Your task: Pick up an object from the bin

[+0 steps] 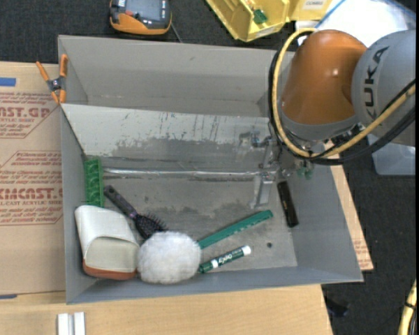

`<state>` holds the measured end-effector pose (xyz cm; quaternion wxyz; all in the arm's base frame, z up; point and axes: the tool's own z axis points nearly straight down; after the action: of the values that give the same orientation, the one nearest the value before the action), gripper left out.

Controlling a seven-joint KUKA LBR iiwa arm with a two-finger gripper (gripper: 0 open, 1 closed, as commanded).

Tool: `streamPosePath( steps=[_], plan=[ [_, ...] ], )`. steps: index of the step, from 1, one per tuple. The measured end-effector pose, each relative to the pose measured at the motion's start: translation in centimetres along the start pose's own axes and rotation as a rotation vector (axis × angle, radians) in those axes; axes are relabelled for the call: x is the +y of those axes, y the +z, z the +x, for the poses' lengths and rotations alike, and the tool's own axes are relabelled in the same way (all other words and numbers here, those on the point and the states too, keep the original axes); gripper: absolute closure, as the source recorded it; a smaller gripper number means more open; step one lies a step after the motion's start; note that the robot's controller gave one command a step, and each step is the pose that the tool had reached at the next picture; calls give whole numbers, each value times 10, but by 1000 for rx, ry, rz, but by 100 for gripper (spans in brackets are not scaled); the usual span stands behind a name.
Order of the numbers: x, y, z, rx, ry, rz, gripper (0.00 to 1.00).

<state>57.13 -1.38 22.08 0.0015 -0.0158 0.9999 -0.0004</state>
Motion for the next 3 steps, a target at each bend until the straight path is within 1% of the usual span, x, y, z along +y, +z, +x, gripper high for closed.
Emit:
streamPosePath(
  steps=[1,2,3],
  plan=[
    [-12,16,61,1,198,3,0],
    [23,105,57,-8,121,-2,0],
    [3,122,30,-10,-254,5,0]
  ],
)
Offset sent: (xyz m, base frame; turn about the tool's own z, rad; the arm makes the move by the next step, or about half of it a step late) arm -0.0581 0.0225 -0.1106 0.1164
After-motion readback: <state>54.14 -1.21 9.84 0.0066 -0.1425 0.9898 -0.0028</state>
